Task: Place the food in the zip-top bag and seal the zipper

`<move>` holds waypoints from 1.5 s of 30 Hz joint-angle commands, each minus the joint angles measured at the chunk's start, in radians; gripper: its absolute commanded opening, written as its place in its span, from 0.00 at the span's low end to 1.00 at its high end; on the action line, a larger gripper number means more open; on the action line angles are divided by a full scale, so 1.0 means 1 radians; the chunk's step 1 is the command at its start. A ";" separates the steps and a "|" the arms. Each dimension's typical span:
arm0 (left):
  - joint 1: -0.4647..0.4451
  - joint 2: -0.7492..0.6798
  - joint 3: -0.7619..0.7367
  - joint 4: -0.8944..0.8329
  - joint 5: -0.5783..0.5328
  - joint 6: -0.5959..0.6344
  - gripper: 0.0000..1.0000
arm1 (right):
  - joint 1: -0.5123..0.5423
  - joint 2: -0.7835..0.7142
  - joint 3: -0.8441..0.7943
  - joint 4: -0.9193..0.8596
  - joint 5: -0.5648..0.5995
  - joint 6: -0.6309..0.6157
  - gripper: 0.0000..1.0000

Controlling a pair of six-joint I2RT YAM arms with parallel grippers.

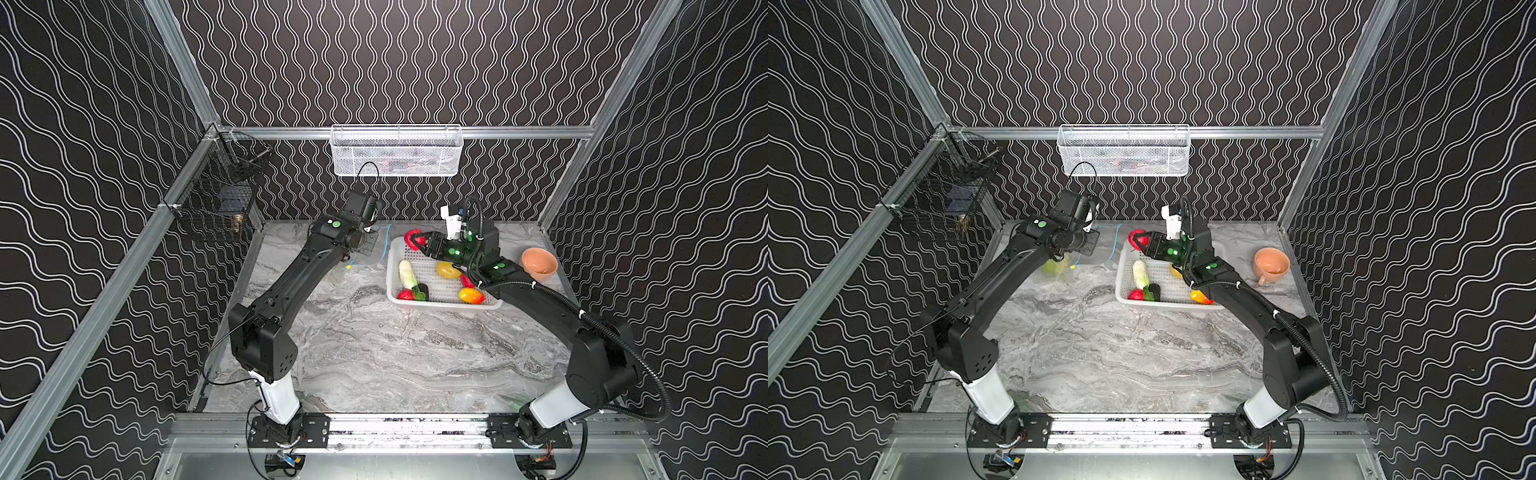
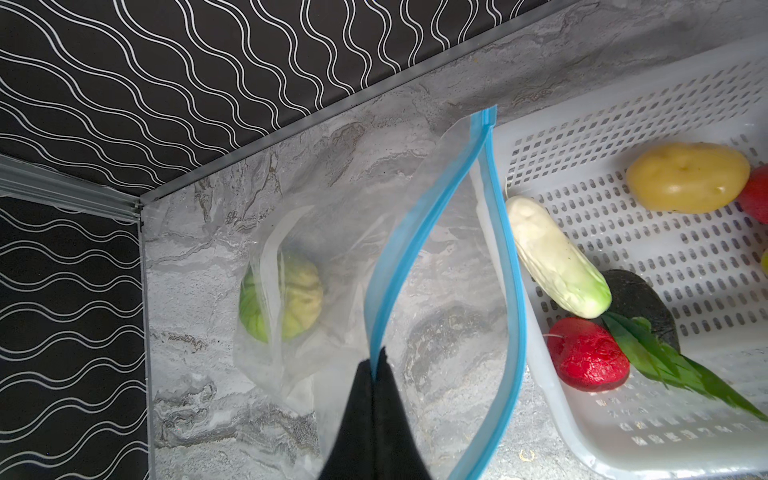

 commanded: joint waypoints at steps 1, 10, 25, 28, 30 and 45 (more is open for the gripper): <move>0.000 -0.009 0.006 0.009 0.021 -0.005 0.00 | 0.008 0.005 -0.007 0.147 -0.032 0.052 0.11; 0.000 -0.019 -0.003 0.012 0.026 -0.006 0.00 | 0.049 0.058 -0.022 0.336 -0.046 0.139 0.10; 0.000 -0.029 -0.004 0.013 0.036 -0.009 0.00 | 0.139 0.177 0.049 0.353 0.024 0.148 0.09; 0.001 -0.028 -0.003 0.013 0.035 -0.015 0.00 | 0.155 0.193 0.063 0.322 0.088 0.150 0.09; 0.001 -0.027 -0.001 0.011 0.037 -0.017 0.00 | 0.164 0.205 0.072 0.289 0.145 0.155 0.08; 0.000 -0.039 0.003 0.010 0.048 -0.015 0.00 | 0.193 0.342 0.223 0.130 0.201 0.166 0.10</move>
